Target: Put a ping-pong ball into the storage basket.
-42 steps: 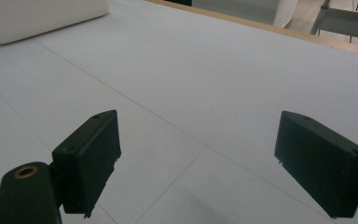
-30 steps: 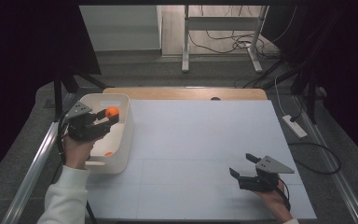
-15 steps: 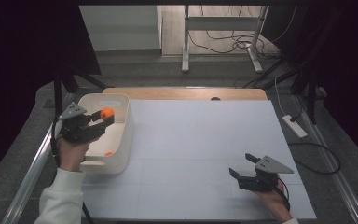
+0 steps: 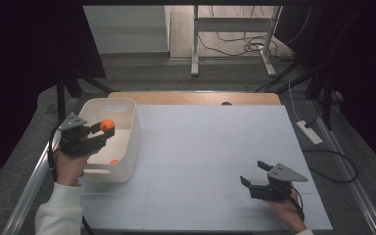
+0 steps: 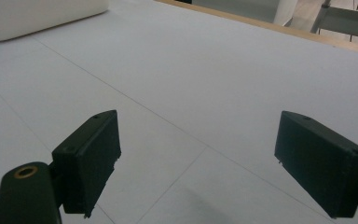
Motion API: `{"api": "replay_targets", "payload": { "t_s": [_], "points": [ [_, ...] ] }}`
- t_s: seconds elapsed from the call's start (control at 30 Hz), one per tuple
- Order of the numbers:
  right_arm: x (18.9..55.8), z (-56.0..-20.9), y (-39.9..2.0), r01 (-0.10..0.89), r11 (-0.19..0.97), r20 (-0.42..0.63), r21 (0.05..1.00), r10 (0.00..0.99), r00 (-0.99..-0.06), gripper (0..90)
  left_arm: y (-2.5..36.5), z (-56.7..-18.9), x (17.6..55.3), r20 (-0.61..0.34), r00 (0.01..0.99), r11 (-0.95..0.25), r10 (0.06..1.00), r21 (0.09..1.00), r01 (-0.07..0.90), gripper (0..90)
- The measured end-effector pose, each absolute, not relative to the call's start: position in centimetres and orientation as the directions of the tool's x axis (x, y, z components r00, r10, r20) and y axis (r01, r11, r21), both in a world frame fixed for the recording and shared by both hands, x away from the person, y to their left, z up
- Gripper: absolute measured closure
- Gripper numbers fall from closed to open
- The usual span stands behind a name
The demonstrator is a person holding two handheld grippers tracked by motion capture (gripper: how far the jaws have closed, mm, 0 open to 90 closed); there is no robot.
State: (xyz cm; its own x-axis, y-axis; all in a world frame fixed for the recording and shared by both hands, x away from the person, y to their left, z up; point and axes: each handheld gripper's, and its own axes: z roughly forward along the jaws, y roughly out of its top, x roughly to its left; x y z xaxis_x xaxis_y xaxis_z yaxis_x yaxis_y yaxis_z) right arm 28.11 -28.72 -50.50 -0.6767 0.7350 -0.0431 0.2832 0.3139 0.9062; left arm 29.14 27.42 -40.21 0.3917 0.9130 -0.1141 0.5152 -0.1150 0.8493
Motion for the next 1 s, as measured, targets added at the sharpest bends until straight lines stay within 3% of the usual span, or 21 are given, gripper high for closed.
{"api": "replay_targets", "payload": {
  "t_s": [0.4, 0.43, 0.53, 0.6, 1.0],
  "points": [
    [28.14, -50.51, -28.73, 0.283, 0.315, -0.045, 0.906, 0.735, -0.677, 14.2, 27.77, -40.54, 29.18, -0.116, 0.381, -0.114, 0.917, 0.839, 0.532, 47.7],
    [28.14, -50.51, -28.73, 0.283, 0.316, -0.045, 0.906, 0.735, -0.677, 14.2, 27.76, -40.51, 29.14, -0.114, 0.370, -0.109, 0.922, 0.841, 0.530, 45.1],
    [28.14, -50.52, -28.73, 0.283, 0.316, -0.045, 0.906, 0.735, -0.677, 14.2, 27.66, -40.30, 28.88, -0.107, 0.353, -0.095, 0.930, 0.856, 0.509, 25.8],
    [28.16, -50.52, -28.73, 0.284, 0.317, -0.046, 0.905, 0.735, -0.676, 14.1, 27.66, -40.17, 28.76, -0.129, 0.365, -0.077, 0.922, 0.863, 0.500, 21.5],
    [28.13, -50.52, -28.72, 0.284, 0.316, -0.045, 0.905, 0.736, -0.676, 14.2, 27.33, -40.33, 28.40, -0.188, 0.443, -0.057, 0.876, 0.874, 0.483, 19.5]
  ]
}}
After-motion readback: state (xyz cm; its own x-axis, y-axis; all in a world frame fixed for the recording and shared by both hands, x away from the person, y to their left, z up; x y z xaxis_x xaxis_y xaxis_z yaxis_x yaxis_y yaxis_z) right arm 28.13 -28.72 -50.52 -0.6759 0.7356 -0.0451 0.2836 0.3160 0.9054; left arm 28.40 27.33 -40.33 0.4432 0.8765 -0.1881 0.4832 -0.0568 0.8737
